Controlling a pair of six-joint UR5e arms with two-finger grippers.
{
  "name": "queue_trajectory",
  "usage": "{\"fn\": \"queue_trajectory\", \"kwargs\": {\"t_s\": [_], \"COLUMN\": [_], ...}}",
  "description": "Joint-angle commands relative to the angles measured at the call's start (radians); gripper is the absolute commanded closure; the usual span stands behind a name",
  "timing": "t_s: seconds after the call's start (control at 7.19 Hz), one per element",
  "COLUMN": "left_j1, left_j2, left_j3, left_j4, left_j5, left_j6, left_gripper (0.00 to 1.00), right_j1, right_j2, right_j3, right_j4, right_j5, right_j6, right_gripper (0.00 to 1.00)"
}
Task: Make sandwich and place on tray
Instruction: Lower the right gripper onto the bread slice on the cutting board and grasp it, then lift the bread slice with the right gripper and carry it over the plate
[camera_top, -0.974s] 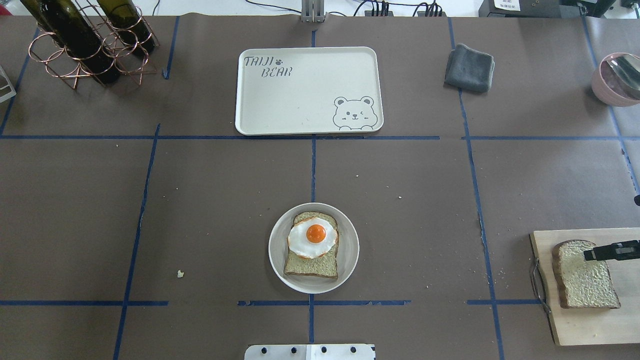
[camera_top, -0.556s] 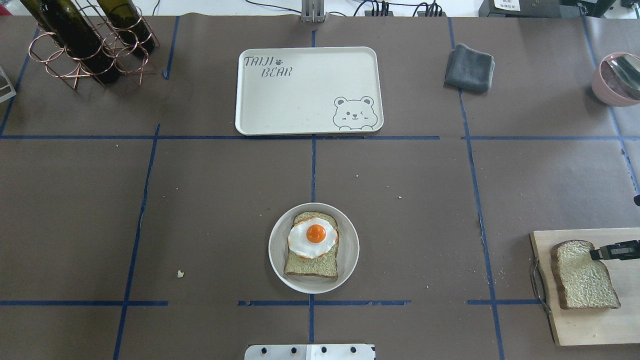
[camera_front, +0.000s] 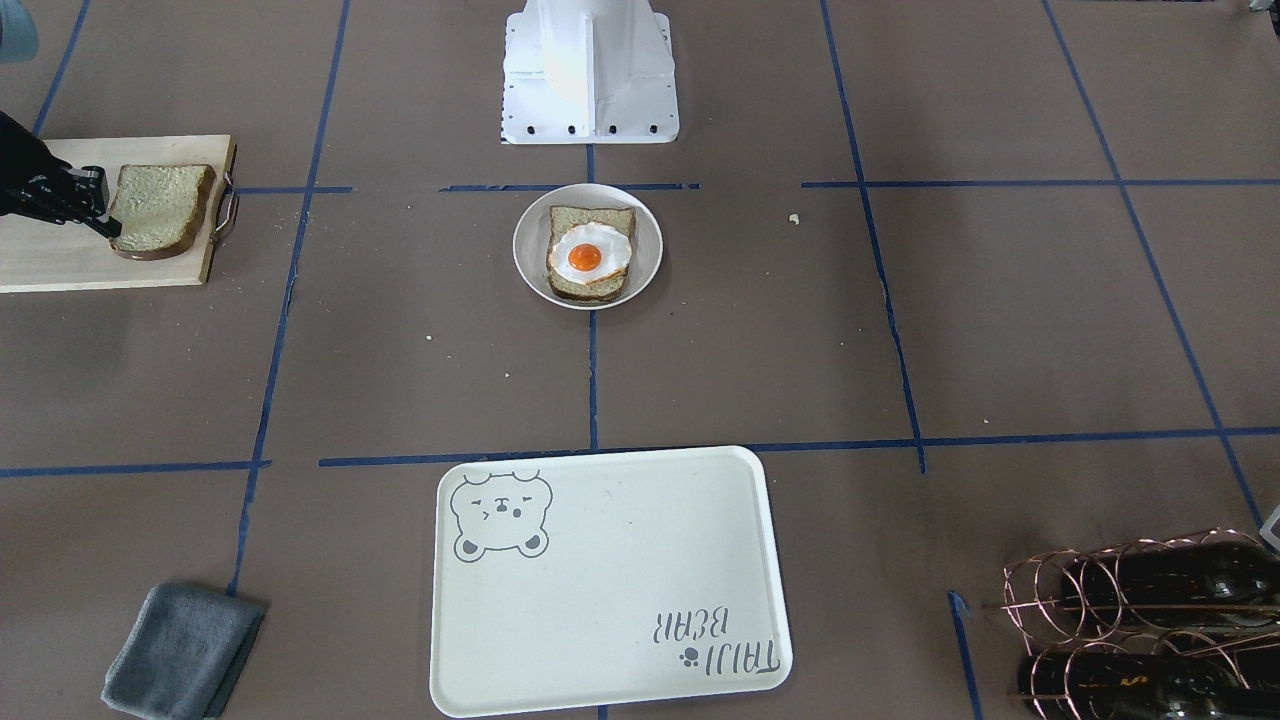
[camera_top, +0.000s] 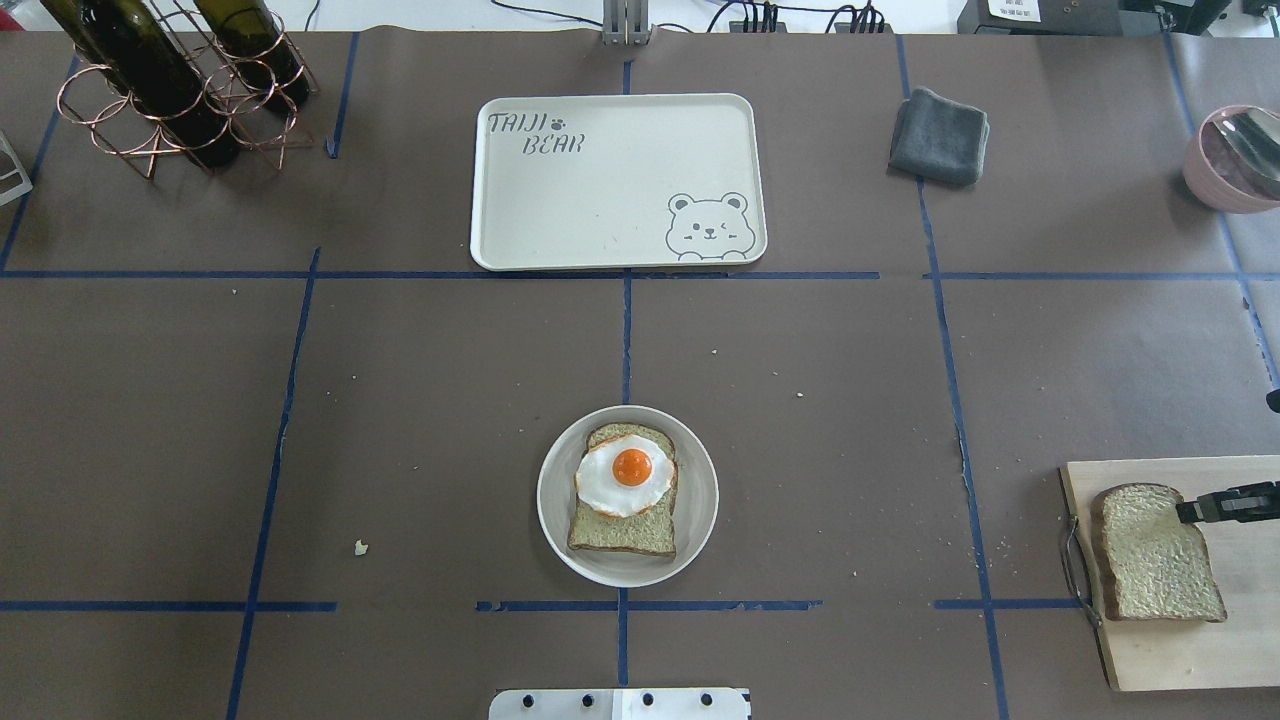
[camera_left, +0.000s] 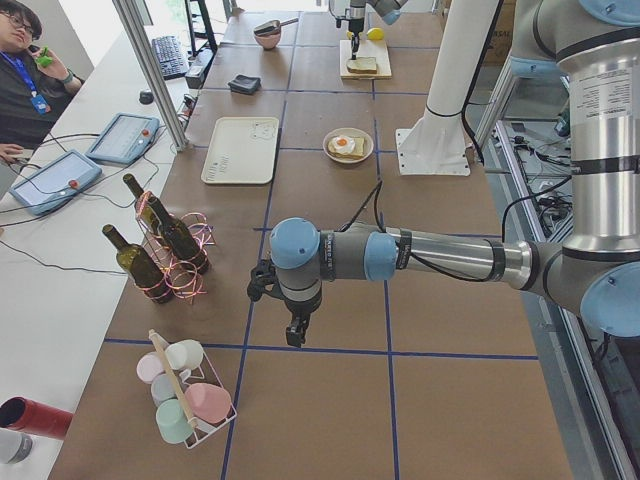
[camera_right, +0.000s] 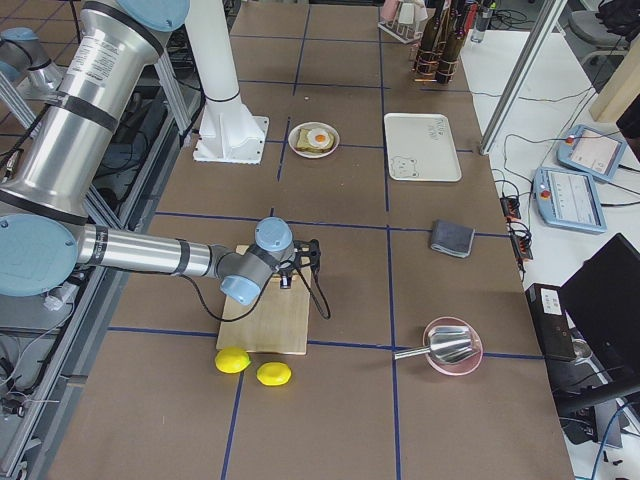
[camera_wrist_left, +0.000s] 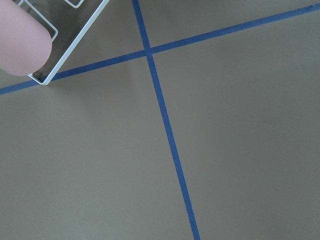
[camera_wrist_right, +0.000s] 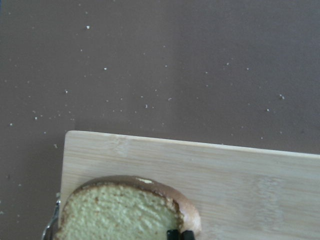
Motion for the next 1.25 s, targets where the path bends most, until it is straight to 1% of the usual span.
{"fn": "queue_trajectory", "kwargs": {"t_s": [0.0,0.28,0.42,0.56,0.83,0.97,1.11], "left_j1": [0.000,0.000,0.000,0.000,0.000,0.002,0.000], "left_j2": [0.000,0.001,0.001,0.001,0.001,0.001,0.001], "left_j3": [0.000,0.000,0.000,0.000,0.000,0.000,0.000], "left_j4": [0.000,0.000,0.002,0.002,0.000,0.000,0.000], "left_j5": [0.000,0.000,0.000,0.000,0.000,0.000,0.000], "left_j6": [0.000,0.000,0.000,0.000,0.000,0.000,0.000], "left_gripper": [0.00,0.00,0.00,0.00,0.00,0.00,0.00], "right_j1": [0.049,0.100,0.109,0.120,0.173,0.175,0.174], "right_j2": [0.007,0.057,0.080,0.113,0.197,0.276,0.388], "right_j3": [0.000,0.000,0.000,0.002,0.003,0.002,-0.021], "right_j4": [0.060,0.074,0.074,0.076,0.070,0.059,0.048], "right_j5": [0.114,0.209,0.235,0.258,0.353,0.358,0.350], "right_j6": [-0.011,-0.011,-0.012,-0.011,0.003,0.067,0.190], "right_gripper": [1.00,1.00,1.00,1.00,1.00,1.00,1.00]}}
